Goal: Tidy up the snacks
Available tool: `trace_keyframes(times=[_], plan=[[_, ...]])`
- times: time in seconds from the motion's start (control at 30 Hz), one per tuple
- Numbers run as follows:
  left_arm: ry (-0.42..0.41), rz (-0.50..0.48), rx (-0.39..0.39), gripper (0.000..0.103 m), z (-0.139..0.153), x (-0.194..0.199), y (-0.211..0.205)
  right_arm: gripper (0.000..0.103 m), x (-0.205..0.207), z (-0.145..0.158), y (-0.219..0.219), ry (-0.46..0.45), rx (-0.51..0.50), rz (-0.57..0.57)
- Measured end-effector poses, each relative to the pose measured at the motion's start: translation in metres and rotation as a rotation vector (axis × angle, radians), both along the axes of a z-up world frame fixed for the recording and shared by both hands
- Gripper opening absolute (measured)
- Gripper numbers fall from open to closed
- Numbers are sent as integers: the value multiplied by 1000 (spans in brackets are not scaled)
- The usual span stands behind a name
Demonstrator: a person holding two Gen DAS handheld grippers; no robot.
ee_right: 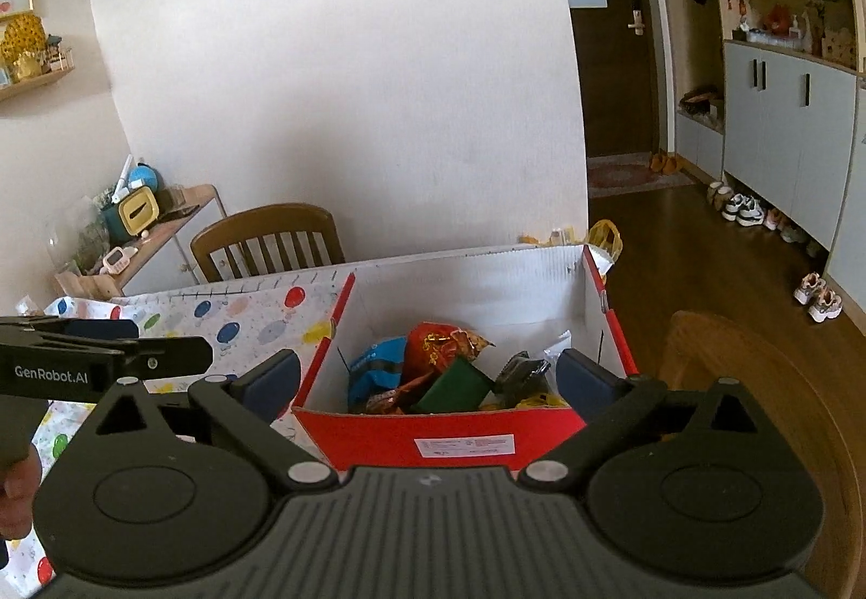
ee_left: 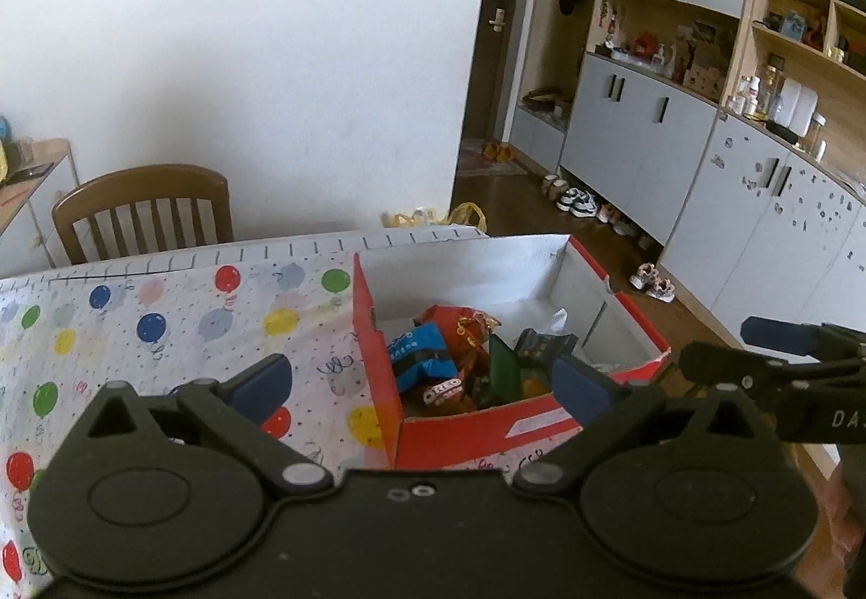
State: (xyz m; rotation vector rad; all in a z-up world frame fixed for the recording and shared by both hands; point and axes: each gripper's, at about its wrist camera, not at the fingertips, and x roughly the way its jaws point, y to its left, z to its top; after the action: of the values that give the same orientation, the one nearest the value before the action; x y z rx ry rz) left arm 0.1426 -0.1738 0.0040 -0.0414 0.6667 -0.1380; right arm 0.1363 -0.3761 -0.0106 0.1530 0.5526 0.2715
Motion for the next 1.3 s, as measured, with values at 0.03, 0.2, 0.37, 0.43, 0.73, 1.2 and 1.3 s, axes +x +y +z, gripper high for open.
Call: trace_keyframes(times=[0.03, 0.2, 0.37, 0.43, 0.73, 1.2, 1.3], plan=[[-2, 2, -1, 103, 1, -1, 1, 102, -1, 1, 1, -2, 1, 0], [-18, 3, 2, 103, 5, -7, 3, 102, -6, 6, 5, -20, 0, -1], [-28, 3, 6, 103, 6, -10, 3, 102, -6, 10, 8, -25, 10, -5], [-30, -1, 15, 103, 5, -11, 2, 102, -5, 9, 7, -18, 22, -11], [-34, -14, 19, 103, 6, -12, 1, 102, -4, 9, 9, -7, 19, -26], [-36, -18, -19, 103, 8, -15, 7, 102, -5, 10, 22, -2, 1, 8], [-35, -19, -24, 103, 9, -16, 7, 102, -6, 11, 24, -2, -2, 12]])
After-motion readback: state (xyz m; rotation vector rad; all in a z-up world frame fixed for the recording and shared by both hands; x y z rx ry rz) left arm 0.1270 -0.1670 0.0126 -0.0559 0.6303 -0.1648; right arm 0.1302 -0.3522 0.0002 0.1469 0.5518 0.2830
